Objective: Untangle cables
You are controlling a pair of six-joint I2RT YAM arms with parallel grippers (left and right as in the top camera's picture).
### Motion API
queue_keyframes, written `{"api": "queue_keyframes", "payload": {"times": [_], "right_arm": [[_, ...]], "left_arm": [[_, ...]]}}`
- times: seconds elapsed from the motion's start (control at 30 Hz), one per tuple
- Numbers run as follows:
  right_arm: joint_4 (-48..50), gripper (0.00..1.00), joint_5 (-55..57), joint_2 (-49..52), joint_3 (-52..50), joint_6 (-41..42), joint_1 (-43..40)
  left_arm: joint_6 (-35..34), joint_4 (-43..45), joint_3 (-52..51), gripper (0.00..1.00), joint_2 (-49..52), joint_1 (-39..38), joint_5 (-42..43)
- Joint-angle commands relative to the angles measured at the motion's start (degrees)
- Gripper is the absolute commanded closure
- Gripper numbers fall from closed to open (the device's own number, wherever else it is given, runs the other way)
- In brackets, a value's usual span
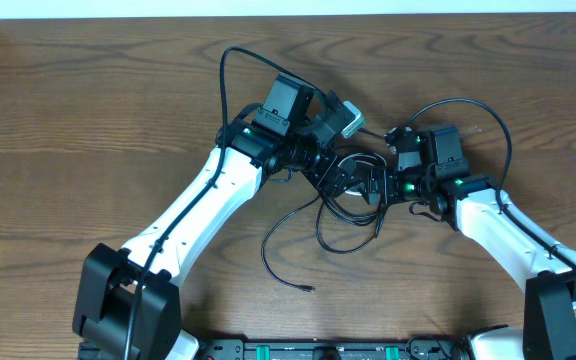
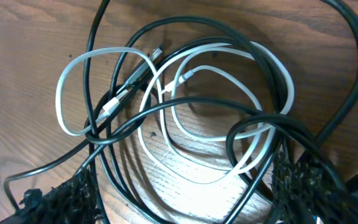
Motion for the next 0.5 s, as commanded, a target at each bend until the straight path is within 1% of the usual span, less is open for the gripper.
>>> {"api": "queue_keyframes", "payload": {"times": [0.0,0.13,0.3,0.37,0.47], "right_arm": [[0.2,0.14,1.5,1.1,-0.2,1.1,0.2],[0.9,0.15,1.5,2.6,-0.2,1.1,0.2],[2.8,0.2,3.2,7.2,-0.2,1.1,0.5],[4.9,0.24,3.3,8.6,-0.2,1.1,0.5],[7.6,0.39,3.7,9.0,-0.2,1.6,0.5]], "left_arm": [[1.0,0.1,0.8,0.02,0.2,0.2,-0.5],[1.0,0.1,0.8,0.02,0.2,0.2,-0.5],[1.0,0.1,0.8,0.02,0.2,0.2,-0.5],[1.0,0.1,0.8,0.02,0.2,0.2,-0.5],[1.0,0.1,0.8,0.02,0.2,0.2,-0.5]]}}
